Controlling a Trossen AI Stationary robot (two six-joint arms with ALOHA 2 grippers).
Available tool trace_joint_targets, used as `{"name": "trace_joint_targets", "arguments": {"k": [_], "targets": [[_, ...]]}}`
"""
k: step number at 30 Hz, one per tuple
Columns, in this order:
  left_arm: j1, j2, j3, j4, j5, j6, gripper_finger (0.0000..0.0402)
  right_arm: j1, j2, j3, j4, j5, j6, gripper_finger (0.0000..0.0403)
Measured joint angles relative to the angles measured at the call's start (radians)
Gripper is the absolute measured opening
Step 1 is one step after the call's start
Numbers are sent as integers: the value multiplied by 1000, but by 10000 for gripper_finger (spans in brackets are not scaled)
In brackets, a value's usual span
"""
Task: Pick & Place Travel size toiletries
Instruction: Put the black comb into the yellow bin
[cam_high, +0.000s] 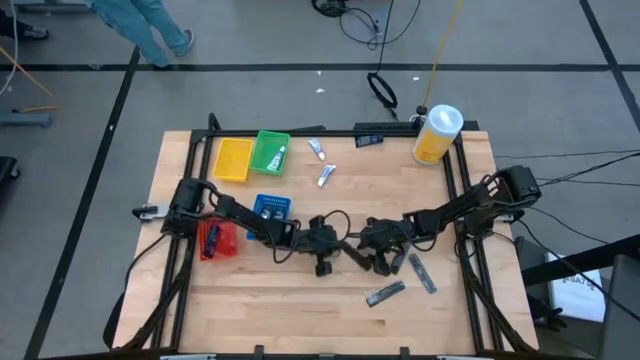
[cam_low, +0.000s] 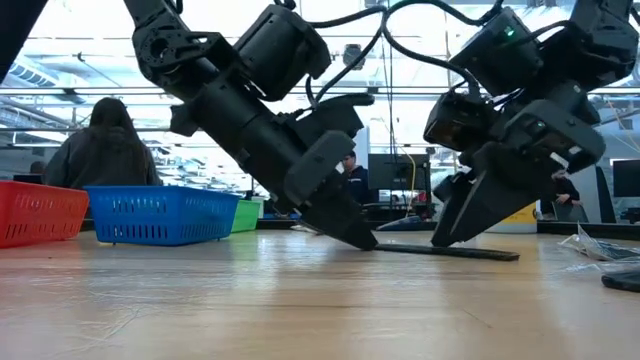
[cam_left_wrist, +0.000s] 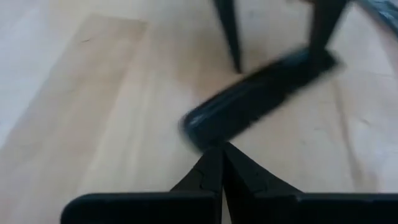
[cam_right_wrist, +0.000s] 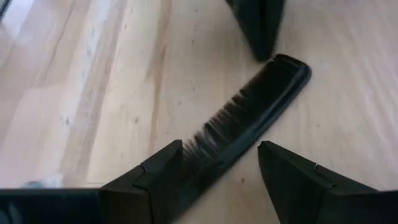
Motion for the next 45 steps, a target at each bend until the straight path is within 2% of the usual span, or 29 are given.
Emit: {"name": "trace_joint_targets", "arguments": {"k": [6,8,13,18,23,28,45], "targets": [[-6,-10,-1,3,-45,-26,11,6,0,0,0,45,124,201],[-18,-17,-2,24,-28,-20,7,4,0,0,1,46,157,201],[-64,-19,-3,166,90,18,3,-7,0,0,-3,33,301,201],[-66,46,11,228,98,11,2,-9,8,1,0,5,379,206],[-52,138,99,212,145,0,2,-6,54,0,63,-3,422,216],[-37,190,198,65,158,2,2,-7,105,-1,157,-60,433,214],[-31,203,205,29,151,8,5,-10,62,-2,163,-129,429,197]]}}
